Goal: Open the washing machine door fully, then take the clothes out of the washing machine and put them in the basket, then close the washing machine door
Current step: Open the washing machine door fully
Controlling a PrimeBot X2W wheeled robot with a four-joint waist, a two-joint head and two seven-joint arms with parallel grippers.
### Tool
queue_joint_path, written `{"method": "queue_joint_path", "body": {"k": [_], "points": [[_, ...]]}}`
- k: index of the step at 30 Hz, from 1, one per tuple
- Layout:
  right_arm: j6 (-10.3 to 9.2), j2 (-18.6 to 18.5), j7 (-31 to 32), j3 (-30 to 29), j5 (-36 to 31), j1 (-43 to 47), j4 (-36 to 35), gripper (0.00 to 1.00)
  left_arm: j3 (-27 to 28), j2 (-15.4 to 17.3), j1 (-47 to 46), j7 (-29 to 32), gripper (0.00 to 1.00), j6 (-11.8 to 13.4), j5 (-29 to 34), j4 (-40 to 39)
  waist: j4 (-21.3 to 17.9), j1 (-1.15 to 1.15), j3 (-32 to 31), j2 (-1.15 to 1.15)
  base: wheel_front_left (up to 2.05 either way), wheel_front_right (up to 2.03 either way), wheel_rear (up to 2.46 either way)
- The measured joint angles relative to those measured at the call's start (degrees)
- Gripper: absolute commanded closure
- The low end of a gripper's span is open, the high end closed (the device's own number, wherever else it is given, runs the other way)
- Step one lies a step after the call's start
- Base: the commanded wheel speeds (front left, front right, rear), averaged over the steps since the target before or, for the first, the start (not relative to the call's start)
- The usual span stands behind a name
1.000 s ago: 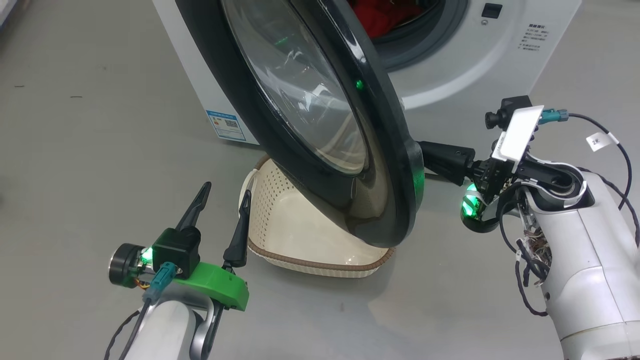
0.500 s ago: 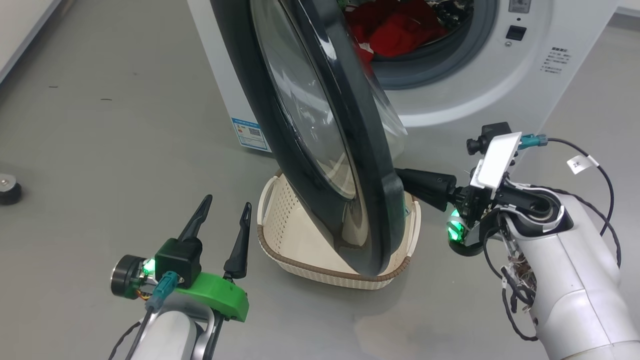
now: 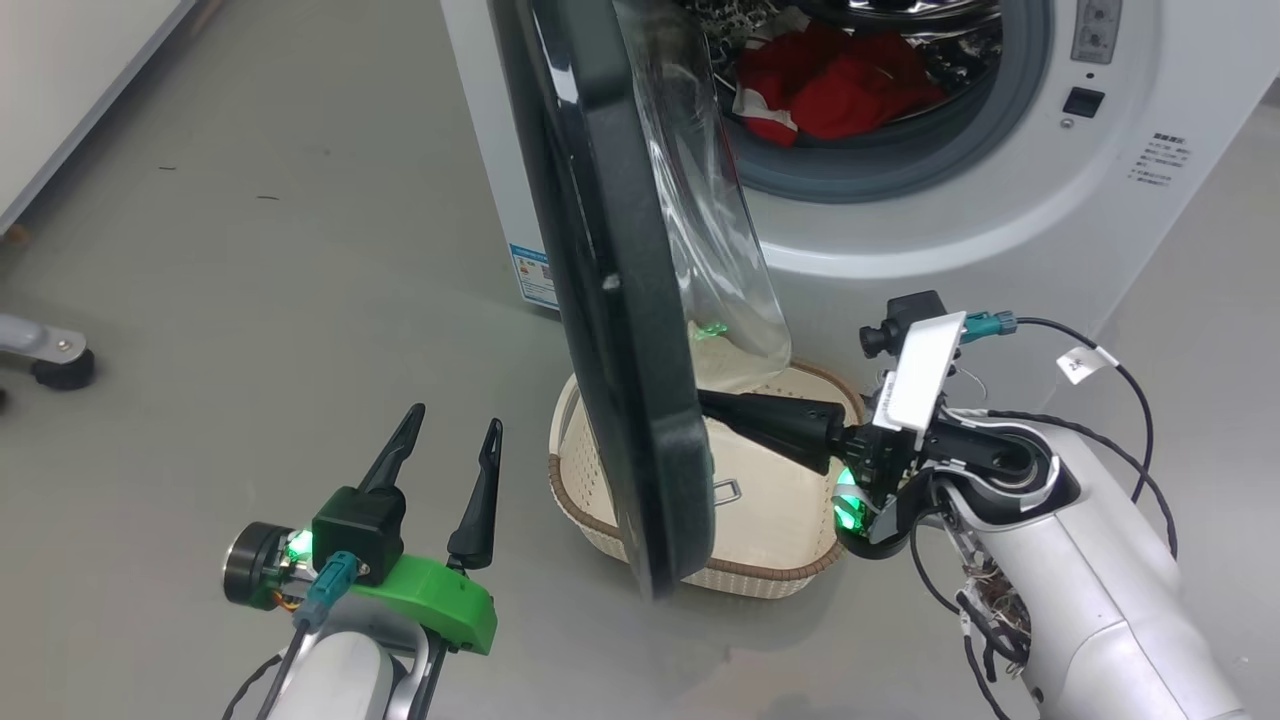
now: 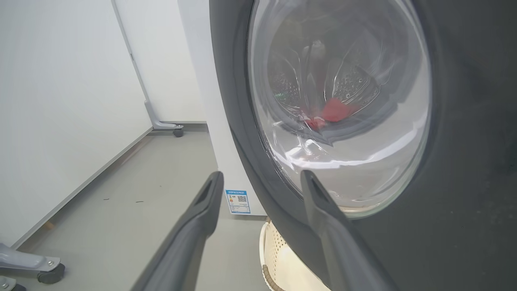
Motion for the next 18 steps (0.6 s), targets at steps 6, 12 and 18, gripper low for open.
{"method": "queue_joint_path", "body": {"k": [6, 12, 18], "points": [[0.01, -0.02, -2.53, 3.65, 1.37, 0.28, -1.32, 1.0, 0.13, 0.01, 0.44, 0.0, 0.0, 0.0, -0.02, 0.03, 1.16, 0.0, -0.38, 0.0, 0.0, 0.0, 0.0], [0.3, -0.07, -4.35, 6.69, 2.76, 0.55, -2.32, 1.0, 0.51, 0.03, 0.86, 0.0, 0.0, 0.07, -0.05, 0.03, 1.82, 0.0, -0.59, 0.0, 0.0, 0.0, 0.0], [0.31, 0.0, -6.65, 9.01, 3.32, 0.56, -3.18, 1.0, 0.67, 0.08, 0.86, 0.0, 0.0, 0.08, -0.05, -0.22, 2.13, 0.0, -0.42, 0.0, 0.0, 0.0, 0.0]]}}
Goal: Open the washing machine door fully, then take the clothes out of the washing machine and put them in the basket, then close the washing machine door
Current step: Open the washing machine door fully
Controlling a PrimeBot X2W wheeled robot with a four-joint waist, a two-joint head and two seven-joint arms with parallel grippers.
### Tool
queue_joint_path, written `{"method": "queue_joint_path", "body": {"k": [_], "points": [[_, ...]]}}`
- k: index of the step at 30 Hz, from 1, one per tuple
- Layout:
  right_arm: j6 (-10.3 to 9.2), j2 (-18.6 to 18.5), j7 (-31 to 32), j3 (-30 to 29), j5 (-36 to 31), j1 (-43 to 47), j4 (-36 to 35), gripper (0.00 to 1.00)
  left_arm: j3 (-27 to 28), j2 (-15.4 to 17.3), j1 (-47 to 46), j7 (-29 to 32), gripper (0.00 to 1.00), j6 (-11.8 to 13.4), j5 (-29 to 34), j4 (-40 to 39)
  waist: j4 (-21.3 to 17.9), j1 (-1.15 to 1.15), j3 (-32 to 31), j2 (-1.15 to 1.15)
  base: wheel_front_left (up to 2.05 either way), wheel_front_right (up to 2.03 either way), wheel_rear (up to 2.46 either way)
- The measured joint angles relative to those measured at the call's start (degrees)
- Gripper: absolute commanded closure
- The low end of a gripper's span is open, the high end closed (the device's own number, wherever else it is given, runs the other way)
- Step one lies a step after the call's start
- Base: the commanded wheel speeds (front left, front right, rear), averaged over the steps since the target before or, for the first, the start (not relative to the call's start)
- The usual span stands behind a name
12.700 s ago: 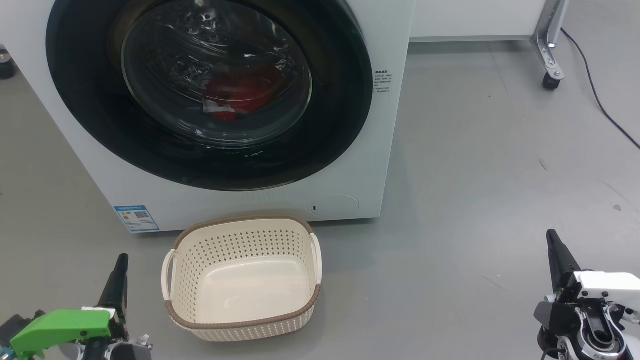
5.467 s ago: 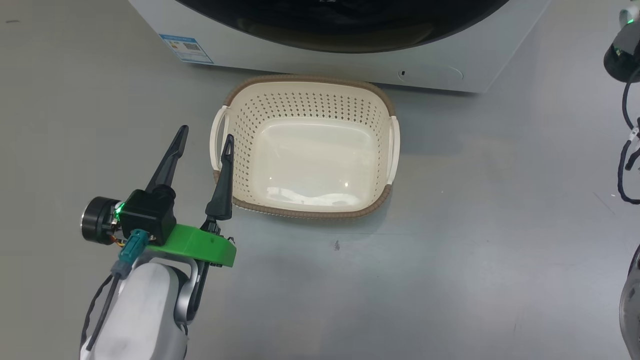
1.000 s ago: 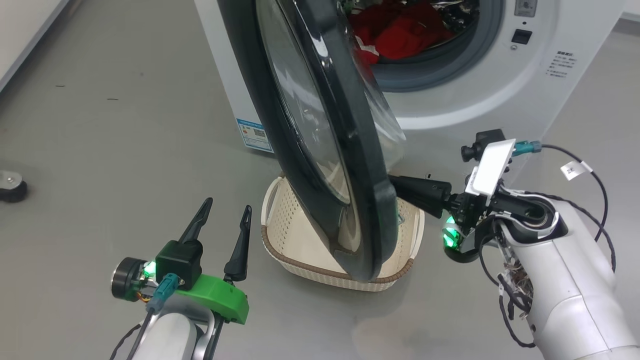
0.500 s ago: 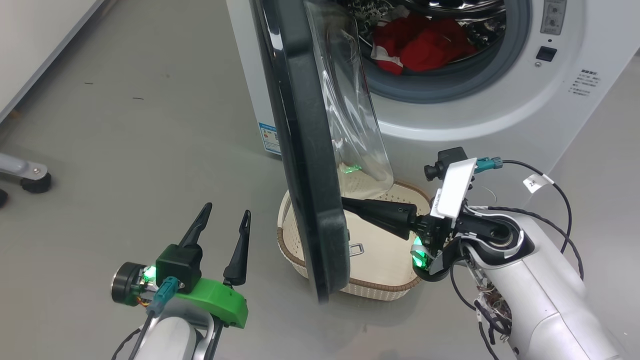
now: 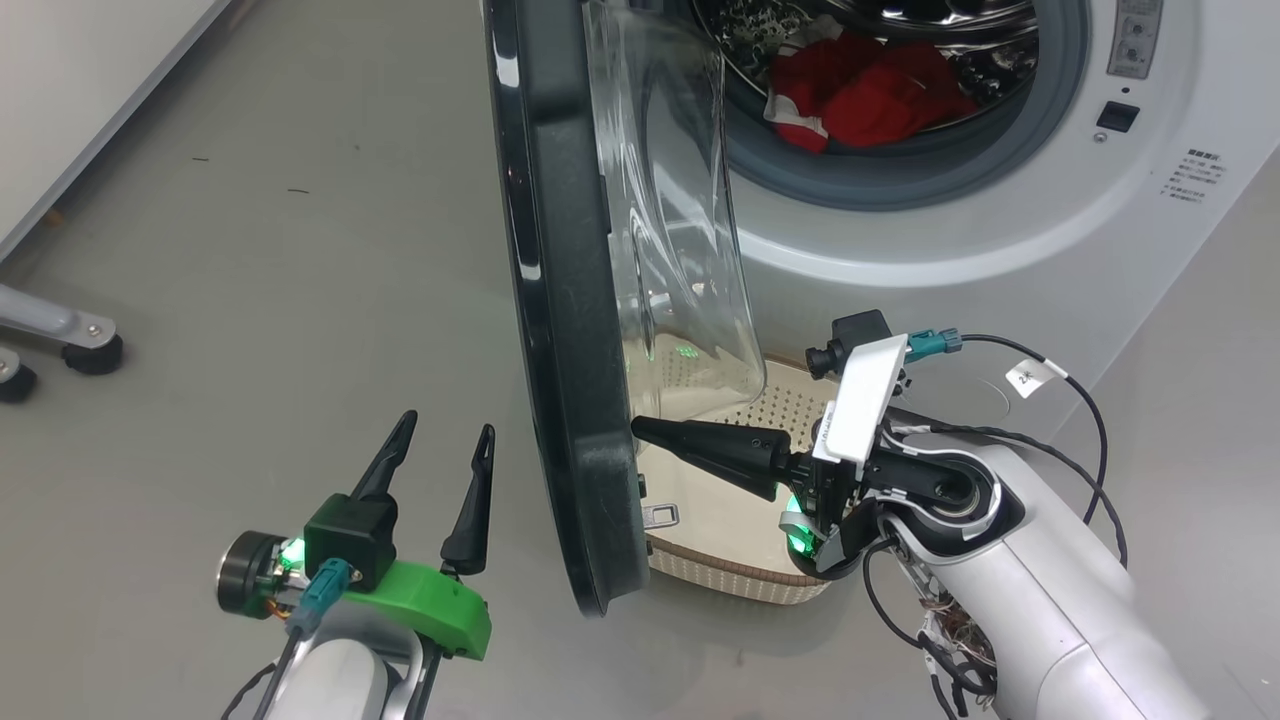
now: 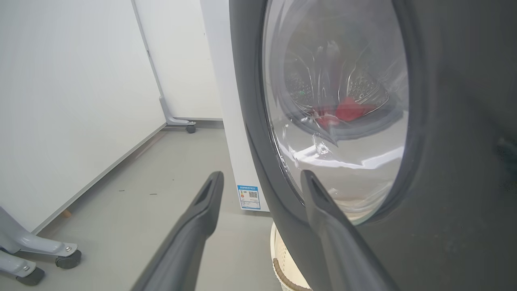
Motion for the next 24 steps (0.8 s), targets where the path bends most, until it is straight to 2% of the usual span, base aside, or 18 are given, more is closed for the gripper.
{"method": "queue_joint_path", "body": {"k": [10, 17, 24], "points": [[0.0, 0.1, -3.98, -0.69, 0.82, 0.37, -1.42, 1.0, 0.98, 0.0, 0.07, 0.0, 0.0, 0.2, -0.08, -0.48, -0.03, 0.0, 0.15, 0.0, 0.0, 0.0, 0.0], [0.0, 0.22, -7.66, -5.77, 0.93, 3.57, -4.33, 1.0, 1.44, 0.05, 0.58, 0.0, 0.0, 0.35, -0.08, -0.7, -0.88, 0.0, -0.04, 0.0, 0.0, 0.0, 0.0], [0.0, -1.75, -13.5, -12.57, -0.41, 8.44, -8.98, 1.0, 1.8, 0.05, 0.91, 0.0, 0.0, 0.54, -0.08, -0.73, -1.46, 0.0, -0.3, 0.0, 0.0, 0.0, 0.0]]}}
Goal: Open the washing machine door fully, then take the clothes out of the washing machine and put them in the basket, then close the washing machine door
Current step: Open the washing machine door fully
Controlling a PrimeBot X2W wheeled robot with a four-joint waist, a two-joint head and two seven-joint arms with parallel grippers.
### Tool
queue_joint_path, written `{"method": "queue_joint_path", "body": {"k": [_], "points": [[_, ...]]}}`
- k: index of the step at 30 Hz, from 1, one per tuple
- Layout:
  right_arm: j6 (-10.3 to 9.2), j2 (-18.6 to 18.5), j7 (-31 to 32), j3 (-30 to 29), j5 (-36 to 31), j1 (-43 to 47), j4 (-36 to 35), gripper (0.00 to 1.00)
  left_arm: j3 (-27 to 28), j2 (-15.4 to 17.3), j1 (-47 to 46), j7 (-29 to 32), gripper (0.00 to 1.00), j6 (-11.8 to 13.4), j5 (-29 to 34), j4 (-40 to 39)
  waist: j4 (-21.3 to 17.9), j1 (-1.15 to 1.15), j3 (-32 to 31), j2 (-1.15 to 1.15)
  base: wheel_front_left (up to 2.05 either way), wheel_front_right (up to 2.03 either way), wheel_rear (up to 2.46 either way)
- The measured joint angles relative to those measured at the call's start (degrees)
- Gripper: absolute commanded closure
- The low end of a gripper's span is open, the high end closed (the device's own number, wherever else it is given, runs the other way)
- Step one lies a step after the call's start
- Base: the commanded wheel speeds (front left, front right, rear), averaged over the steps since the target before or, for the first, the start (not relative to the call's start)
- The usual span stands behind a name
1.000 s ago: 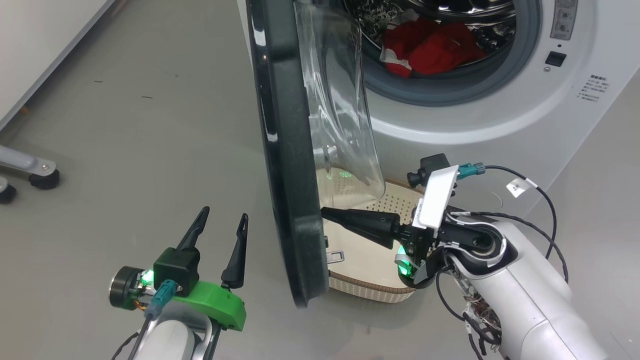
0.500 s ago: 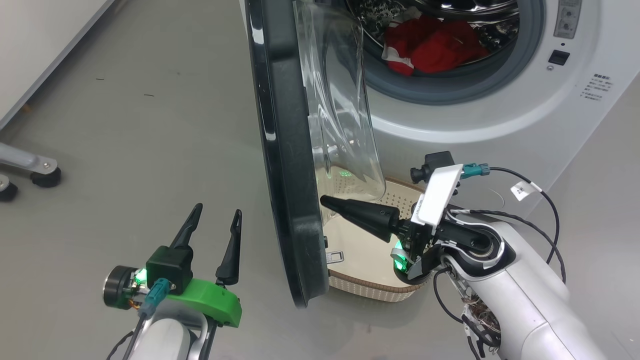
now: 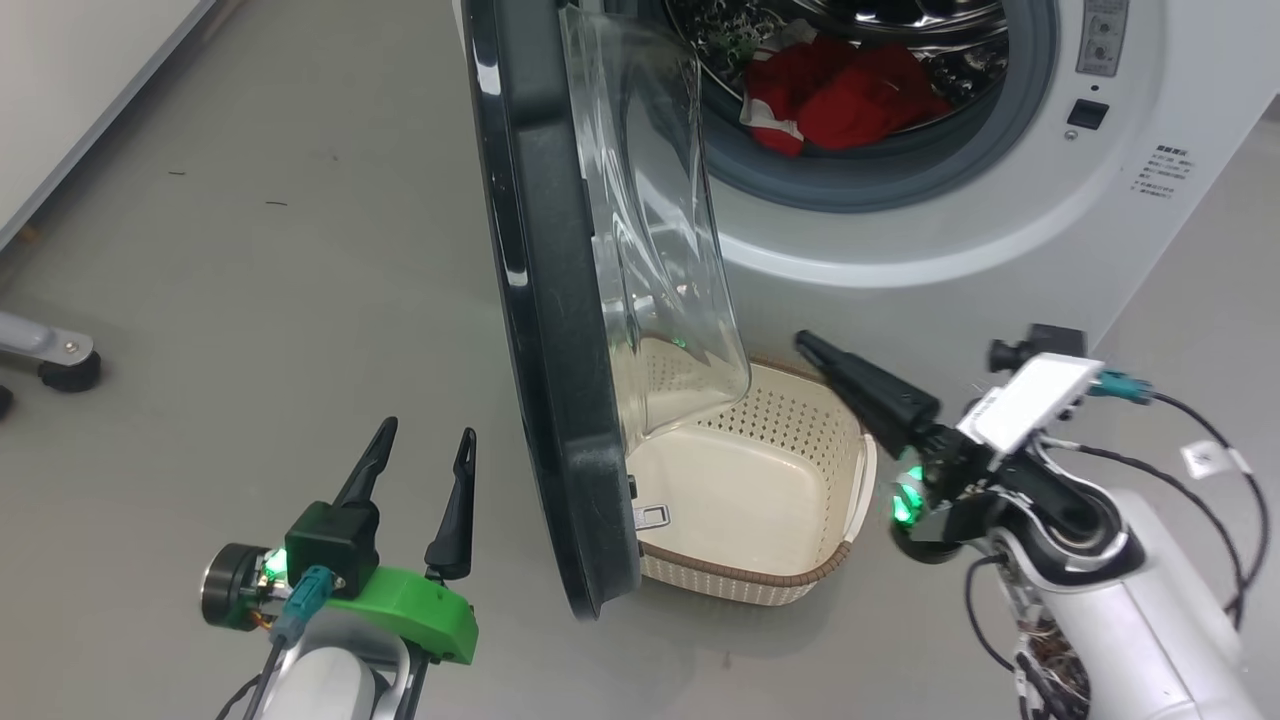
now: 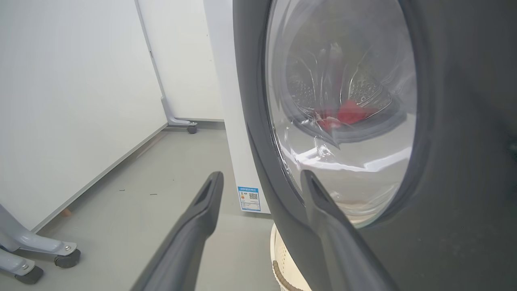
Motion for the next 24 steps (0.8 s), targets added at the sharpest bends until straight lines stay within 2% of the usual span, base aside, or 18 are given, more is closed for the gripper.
{"method": "queue_joint_path", "body": {"k": [1, 2, 3, 7, 8, 13, 19, 22, 24], "points": [[0.0, -0.42, -1.23, -0.96, -0.85, 0.6, -0.53, 0.85, 0.03, 0.0, 0.17, 0.0, 0.0, 0.0, 0.0, 0.0, -0.08, 0.0, -0.06, 0.0, 0.0, 0.0, 0.0], [0.0, -1.0, -2.15, -1.69, -1.8, 1.26, -1.01, 0.55, 0.04, 0.0, 0.29, 0.0, 0.0, 0.0, 0.0, 0.04, -0.15, 0.0, -0.15, 0.0, 0.0, 0.0, 0.0], [0.0, -1.45, -3.14, -2.27, -2.71, 1.99, -1.31, 0.0, 0.08, 0.0, 0.33, 0.0, 0.0, 0.0, 0.0, 0.07, -0.21, 0.0, -0.3, 0.0, 0.0, 0.0, 0.0], [0.0, -3.49, -8.71, -3.42, -9.33, 5.41, -2.05, 0.0, 0.12, 0.0, 0.44, 0.0, 0.0, 0.0, 0.0, 0.08, -0.49, 0.0, -0.6, 0.0, 0.0, 0.0, 0.0], [0.0, -4.99, -11.66, -3.64, -13.69, 6.8, -2.1, 0.0, 0.2, 0.0, 0.52, 0.0, 0.0, 0.0, 0.0, 0.09, -0.6, 0.0, -0.66, 0.0, 0.0, 0.0, 0.0], [0.0, -8.11, -19.46, -3.49, -24.72, 9.26, -2.15, 0.0, 0.59, 0.0, 0.64, 0.0, 0.0, 0.0, 0.0, 0.13, -0.81, 0.0, -0.75, 0.0, 0.0, 0.0, 0.0], [0.01, -13.21, -28.98, -0.16, -41.46, 11.33, -0.98, 0.0, 1.16, 0.0, 1.1, 0.0, 0.0, 0.0, 0.0, 0.42, -0.94, 0.0, -1.12, 0.0, 0.0, 0.0, 0.0], [-0.02, -14.28, -33.97, 0.73, -48.22, 12.74, 0.35, 0.0, 1.36, 0.01, 1.48, 0.0, 0.0, 0.0, 0.0, 0.66, -1.04, 0.0, -1.58, 0.0, 0.0, 0.0, 0.0], [-1.24, -15.45, -37.63, 1.25, -53.64, 13.34, 1.01, 0.0, 1.41, 0.01, 1.55, 0.0, 0.0, 0.0, 0.0, 0.76, -1.1, 0.0, -1.71, 0.0, 0.0, 0.0, 0.0]]}}
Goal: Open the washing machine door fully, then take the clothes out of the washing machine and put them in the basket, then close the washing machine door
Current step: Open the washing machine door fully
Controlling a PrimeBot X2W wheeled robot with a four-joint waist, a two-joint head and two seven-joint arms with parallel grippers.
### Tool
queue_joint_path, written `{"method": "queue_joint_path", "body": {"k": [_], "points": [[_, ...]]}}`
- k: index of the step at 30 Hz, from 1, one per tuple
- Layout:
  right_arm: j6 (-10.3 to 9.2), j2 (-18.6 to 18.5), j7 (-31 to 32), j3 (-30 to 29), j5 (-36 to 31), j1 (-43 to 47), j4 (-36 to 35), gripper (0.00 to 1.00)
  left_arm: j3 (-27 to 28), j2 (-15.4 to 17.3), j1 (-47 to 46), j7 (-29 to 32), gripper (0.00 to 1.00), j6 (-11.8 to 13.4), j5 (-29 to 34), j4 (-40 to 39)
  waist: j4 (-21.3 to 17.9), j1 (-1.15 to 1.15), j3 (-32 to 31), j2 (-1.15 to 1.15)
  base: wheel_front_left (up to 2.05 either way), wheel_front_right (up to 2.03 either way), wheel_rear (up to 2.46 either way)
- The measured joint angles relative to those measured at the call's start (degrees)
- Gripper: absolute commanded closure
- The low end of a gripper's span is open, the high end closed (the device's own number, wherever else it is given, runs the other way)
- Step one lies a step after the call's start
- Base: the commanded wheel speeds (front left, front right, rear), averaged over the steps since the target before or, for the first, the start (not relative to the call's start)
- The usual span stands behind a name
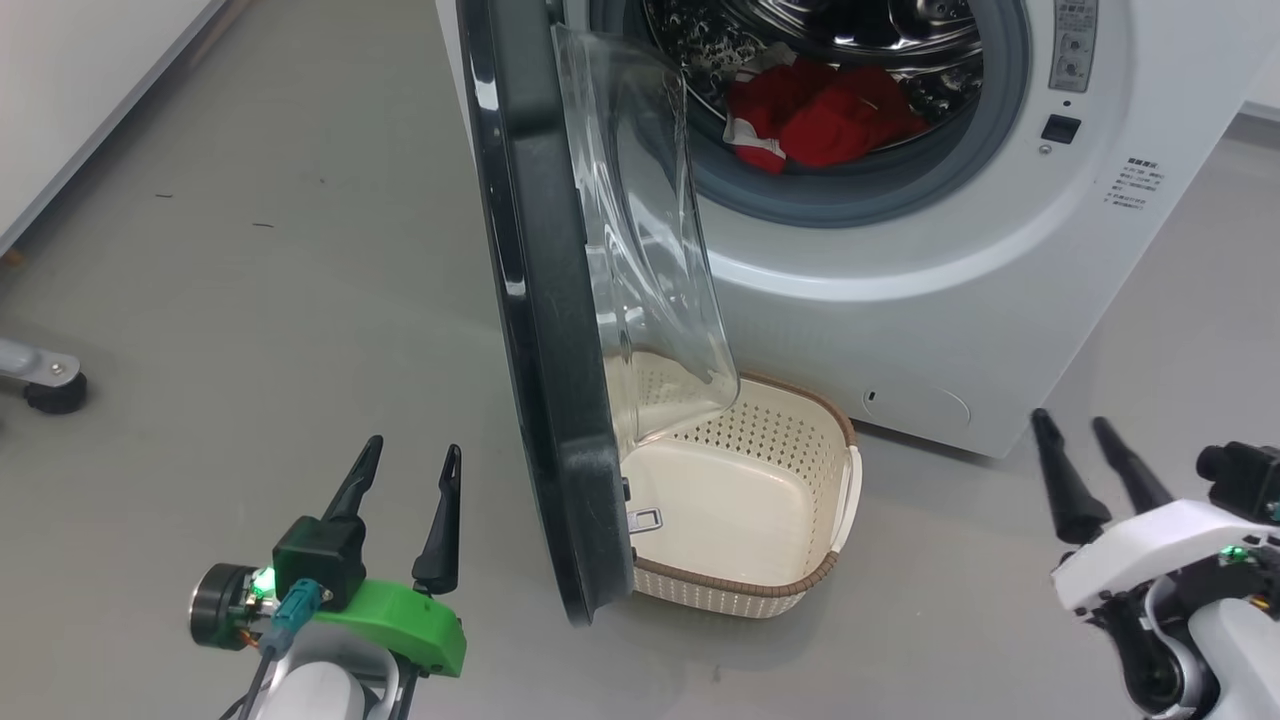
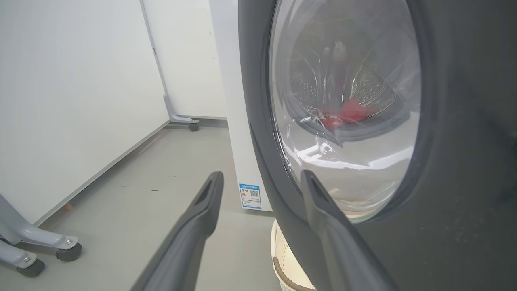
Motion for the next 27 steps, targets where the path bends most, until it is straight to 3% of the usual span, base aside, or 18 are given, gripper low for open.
{"method": "queue_joint_path", "body": {"k": [6, 12, 17, 27], "points": [[-6.24, -2.27, -10.11, -0.53, -10.56, 0.22, 1.21, 0.0, 0.45, 0.0, 0.08, 0.0, 0.0, 0.0, 0.0, 0.21, -0.3, 0.0, -0.26, 0.0, 0.0, 0.0, 0.0], [-11.51, -2.86, -9.22, -0.82, -18.83, 1.14, 0.97, 0.0, 1.35, -0.01, 0.24, 0.0, 0.0, 0.0, 0.0, 0.4, -0.87, 0.0, -0.61, 0.0, 0.0, 0.0, 0.0], [-11.99, -1.71, -8.44, -3.63, -22.76, 2.13, -2.3, 0.0, 1.74, 0.01, 0.93, 0.0, 0.0, -0.02, -0.02, 0.57, -1.63, 0.0, -0.95, 0.0, 0.0, 0.0, 0.0], [-12.45, 5.17, -8.38, -6.39, -26.8, 7.61, -5.81, 0.0, 2.15, 0.02, 0.98, 0.0, 0.0, -0.05, -0.89, 0.86, -2.65, 0.0, -1.17, 0.0, 0.0, 0.0, 0.0]]}}
